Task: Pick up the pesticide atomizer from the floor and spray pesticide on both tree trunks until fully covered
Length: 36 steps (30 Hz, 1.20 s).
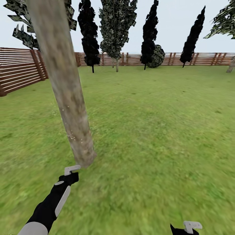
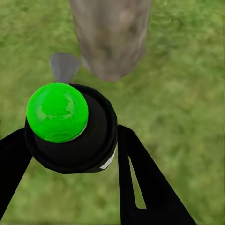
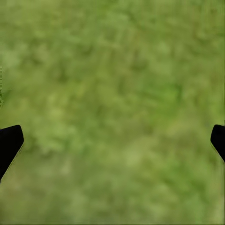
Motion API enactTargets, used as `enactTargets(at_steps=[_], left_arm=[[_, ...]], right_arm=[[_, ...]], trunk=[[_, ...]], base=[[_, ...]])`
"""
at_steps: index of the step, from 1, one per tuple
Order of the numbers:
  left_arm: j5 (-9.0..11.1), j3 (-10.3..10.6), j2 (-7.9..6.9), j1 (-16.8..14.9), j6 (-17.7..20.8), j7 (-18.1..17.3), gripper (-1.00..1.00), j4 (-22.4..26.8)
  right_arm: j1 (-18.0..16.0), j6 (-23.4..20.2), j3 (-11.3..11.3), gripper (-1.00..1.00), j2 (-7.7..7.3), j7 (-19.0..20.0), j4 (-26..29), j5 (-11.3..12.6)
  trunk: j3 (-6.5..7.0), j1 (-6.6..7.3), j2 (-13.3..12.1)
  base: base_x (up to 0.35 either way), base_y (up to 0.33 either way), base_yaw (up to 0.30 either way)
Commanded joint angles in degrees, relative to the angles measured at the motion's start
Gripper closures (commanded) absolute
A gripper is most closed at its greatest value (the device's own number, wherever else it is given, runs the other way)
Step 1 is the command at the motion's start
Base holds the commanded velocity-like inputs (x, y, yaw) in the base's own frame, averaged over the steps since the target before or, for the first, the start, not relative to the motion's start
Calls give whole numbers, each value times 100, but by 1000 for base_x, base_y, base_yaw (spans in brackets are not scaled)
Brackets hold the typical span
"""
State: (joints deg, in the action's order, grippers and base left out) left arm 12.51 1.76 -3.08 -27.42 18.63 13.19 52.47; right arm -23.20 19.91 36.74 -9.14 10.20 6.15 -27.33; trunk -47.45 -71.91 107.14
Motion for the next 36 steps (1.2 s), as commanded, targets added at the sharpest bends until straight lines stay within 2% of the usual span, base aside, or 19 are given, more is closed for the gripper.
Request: enactTargets(at_steps=[1,7,15,27,36], left_arm=[[-1,0,0,0,0,0,100,0],[6,0,2,0,0,0,100,0],[6,0,9,0,0,0,100,0],[6,8,9,0,0,0,100,0],[-36,62,46,-78,74,-19,100,95]], right_arm=[[0,1,0,-100,0,0,0,0],[0,-2,0,-100,0,0,0,0],[0,-2,0,-100,0,0,0,0],[0,-2,0,-100,0,0,0,0],[0,-1,0,-100,0,-9,0,0]], trunk=[[0,0,0],[0,0,0],[0,0,0],[0,0,0],[0,0,0]], base=[[235,-197,277],[221,-202,277],[21,-267,270],[199,-212,22],[59,-114,228]])
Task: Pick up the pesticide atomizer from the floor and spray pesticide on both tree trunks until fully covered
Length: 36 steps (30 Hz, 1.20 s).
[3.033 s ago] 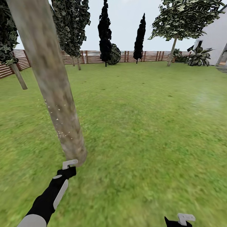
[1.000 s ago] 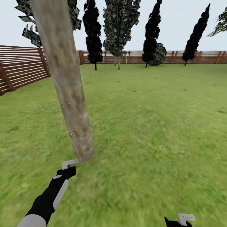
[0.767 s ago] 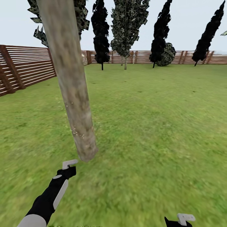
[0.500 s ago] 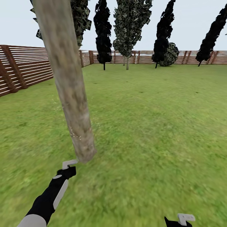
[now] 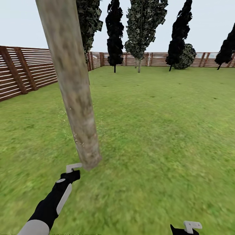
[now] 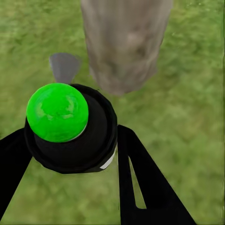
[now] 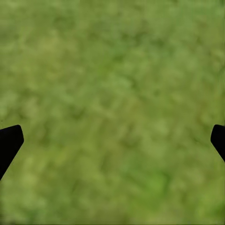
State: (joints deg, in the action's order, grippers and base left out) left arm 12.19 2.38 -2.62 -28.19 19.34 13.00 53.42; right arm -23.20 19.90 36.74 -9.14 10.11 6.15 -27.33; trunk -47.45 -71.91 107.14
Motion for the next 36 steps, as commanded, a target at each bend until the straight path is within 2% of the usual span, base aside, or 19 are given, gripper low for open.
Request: enactTargets(at_steps=[1,3,5,7,10,12,14,16,18,20,22,23,26,27,28,30,32,34,36], left_arm=[[-5,3,42,-29,23,-4,100,13],[-7,10,149,-225,61,-17,100,19],[-8,84,163,-361,165,-21,100,19],[-14,179,123,-575,463,-27,100,170],[-27,145,38,-622,547,-40,100,413],[32,130,-317,-624,592,-62,100,530],[54,130,-438,-602,746,-68,100,713],[29,175,-411,-568,1084,-70,100,1114],[48,397,-349,-576,1536,-77,100,1608],[59,687,-195,-581,1749,-76,100,1930],[63,775,-41,-589,2100,-78,100,2174],[64,778,-12,-591,2203,-78,100,2328],[62,712,-69,-605,2245,-79,100,2419],[58,584,-91,-608,2252,-81,100,2425],[52,318,-103,-586,2259,-93,100,2415],[22,224,-106,-551,2258,-102,100,2381],[-1,274,-93,-526,2251,-105,100,2341],[-3,456,-90,-472,2250,-122,100,2264],[-4,781,-90,-313,2230,-127,100,2024]], right_arm=[[0,1,-1,-100,0,0,0,0],[0,4,5,-100,-3,-6,4,4],[0,5,8,-100,-8,-8,8,1],[0,5,0,-100,-9,-9,1,0],[0,1,-1,-100,-9,-9,0,0],[0,-3,0,-100,-9,-9,0,0],[0,-4,-1,-100,-9,-9,0,0],[0,-4,-1,-100,-6,-9,0,0],[0,-4,-1,-100,-4,-9,0,0],[0,-4,-1,-100,-1,-9,0,0],[0,-4,-1,-100,-4,-9,0,0],[0,-4,-1,-100,-1,-9,0,0],[0,-4,-1,-100,0,-9,0,0],[0,-4,-1,-100,0,-9,0,0],[0,-4,-1,-100,0,-9,0,0],[0,-4,-1,-100,0,-9,0,0],[0,-4,-1,-100,0,-9,0,0],[0,-4,-1,-100,0,-9,0,0],[0,-4,-1,-100,0,-9,0,0]], trunk=[[0,0,0],[0,0,0],[0,0,0],[0,0,0],[0,0,0],[0,0,0],[0,0,0],[0,0,0],[0,0,0],[0,0,0],[0,0,0],[0,0,0],[0,0,0],[0,0,0],[0,0,0],[0,0,0],[0,0,0],[0,0,0],[0,0,0]], base=[[0,-1,50],[0,0,11],[0,0,2],[0,0,0],[0,0,0],[0,0,0],[0,0,0],[0,0,0],[0,0,0],[0,0,0],[0,0,0],[0,0,0],[0,0,0],[0,0,0],[0,0,0],[0,0,0],[0,0,0],[0,0,0],[0,0,0]])
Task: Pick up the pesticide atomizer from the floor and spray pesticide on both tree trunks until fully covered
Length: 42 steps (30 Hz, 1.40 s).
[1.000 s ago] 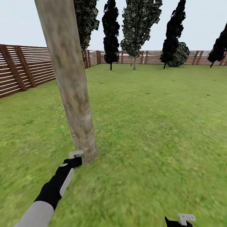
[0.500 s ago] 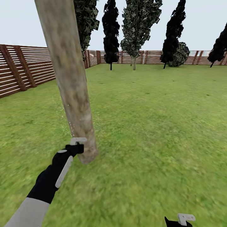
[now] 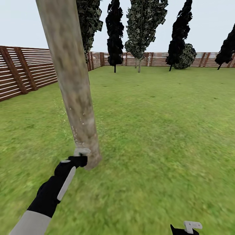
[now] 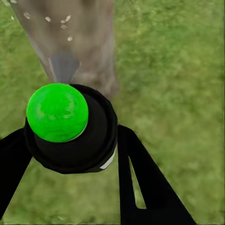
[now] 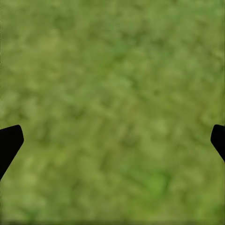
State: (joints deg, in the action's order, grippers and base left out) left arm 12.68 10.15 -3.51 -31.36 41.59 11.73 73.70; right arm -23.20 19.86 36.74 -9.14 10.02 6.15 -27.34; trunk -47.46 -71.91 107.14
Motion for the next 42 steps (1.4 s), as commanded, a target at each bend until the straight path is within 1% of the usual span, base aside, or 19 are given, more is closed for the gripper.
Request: enactTargets(at_steps=[1,3,6,9,13,15,19,20,21,22,23,25,26,28,33,35,37,40,42], left_arm=[[-55,64,0,41,-14,3,100,-89],[-55,114,6,62,-31,-20,100,-189],[-48,148,15,7,16,-45,100,-172],[-54,143,85,-35,29,-31,100,-147],[-75,94,-8,11,-57,10,100,-153],[-75,86,-16,12,-60,-14,100,-188],[-56,147,-16,14,-80,-29,100,-246],[-56,140,-19,15,-110,-30,100,-332],[-38,135,-15,-15,-411,-33,100,-722],[-37,134,-10,-49,-792,-120,100,-1302],[-54,125,-9,-72,-1071,-369,100,-1720],[-68,120,-11,-115,-1203,-625,100,-1878],[-71,119,10,-138,-1233,-693,100,-1900],[-70,119,62,-228,-1219,-688,100,-1743],[-70,119,109,-668,-1155,-660,100,-1630],[-72,109,98,-718,-1154,-656,100,-1628],[-73,55,14,-727,-1159,-655,100,-1540],[-79,-459,-23,-721,-1145,-670,100,-1360],[-76,-502,-28,-722,-1141,-672,100,-1344]], right_arm=[[0,0,0,-100,0,0,-2,0],[0,0,0,-100,0,0,-4,0],[0,0,0,-100,0,0,-4,0],[0,0,0,-100,0,0,-2,0],[0,0,0,-100,0,4,0,0],[0,0,0,-100,0,2,0,0],[0,0,0,-100,0,6,0,0],[0,0,0,-100,0,8,0,0],[0,0,0,-100,0,8,0,0],[0,0,0,-100,0,9,0,0],[0,0,0,-100,0,9,0,0],[0,0,0,-100,0,8,0,0],[0,0,0,-100,0,8,-1,0],[0,0,0,-100,0,9,0,0],[0,0,0,-100,0,9,-1,0],[0,0,0,-100,0,9,0,0],[0,0,0,-100,0,9,0,0],[0,0,0,-100,0,9,0,0],[0,0,0,-100,0,9,0,0]], trunk=[[1,0,0],[1,0,0],[1,0,0],[1,0,0],[1,0,0],[1,0,0],[1,0,0],[1,0,0],[1,0,0],[1,0,0],[1,0,0],[1,0,0],[1,0,0],[1,0,0],[1,0,0],[1,0,0],[1,0,0],[1,0,0],[1,0,0]], base=[[0,0,0],[0,0,0],[0,0,0],[0,0,0],[102,0,0],[309,0,0],[157,0,0],[23,0,0],[7,0,0],[2,0,0],[0,0,0],[0,0,0],[0,0,0],[0,0,0],[0,0,0],[0,0,0],[0,0,0],[0,0,0],[0,0,0]])
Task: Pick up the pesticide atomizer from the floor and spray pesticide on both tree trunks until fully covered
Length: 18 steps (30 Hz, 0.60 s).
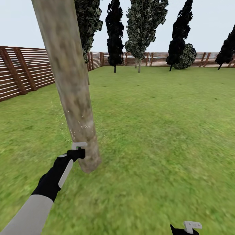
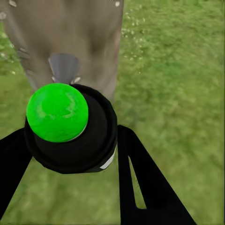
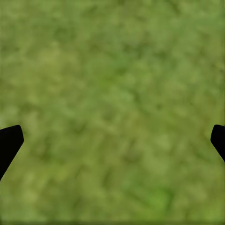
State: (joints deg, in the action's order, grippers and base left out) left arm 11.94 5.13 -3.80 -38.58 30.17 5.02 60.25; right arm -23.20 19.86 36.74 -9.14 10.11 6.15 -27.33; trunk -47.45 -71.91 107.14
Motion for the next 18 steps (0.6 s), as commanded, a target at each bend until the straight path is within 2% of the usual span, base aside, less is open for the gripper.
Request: enactTargets(at_steps=[1,6,8,9,13,15,18], left_arm=[[0,13,5,0,3,-1,100,2],[17,40,126,-9,202,1,100,240],[15,40,127,-9,252,6,100,370],[9,35,114,-4,435,7,100,489],[-5,-23,-18,0,635,8,100,891],[0,-258,-166,-19,957,2,100,1153],[-6,-333,-224,-100,1088,1,100,1369]], right_arm=[[0,0,0,-100,0,0,0,0],[0,0,0,-100,0,0,0,0],[0,0,0,-100,0,0,-2,0],[0,0,0,-100,0,0,-1,0],[0,0,0,-100,0,0,-2,0],[0,0,0,-100,0,0,0,0],[0,0,0,-100,0,0,0,0]], trunk=[[0,0,0],[0,0,0],[0,0,0],[0,0,0],[0,0,0],[0,0,0],[0,0,0]], base=[[0,0,0],[0,0,0],[0,0,0],[0,0,0],[0,0,0],[0,0,0],[0,0,0]])
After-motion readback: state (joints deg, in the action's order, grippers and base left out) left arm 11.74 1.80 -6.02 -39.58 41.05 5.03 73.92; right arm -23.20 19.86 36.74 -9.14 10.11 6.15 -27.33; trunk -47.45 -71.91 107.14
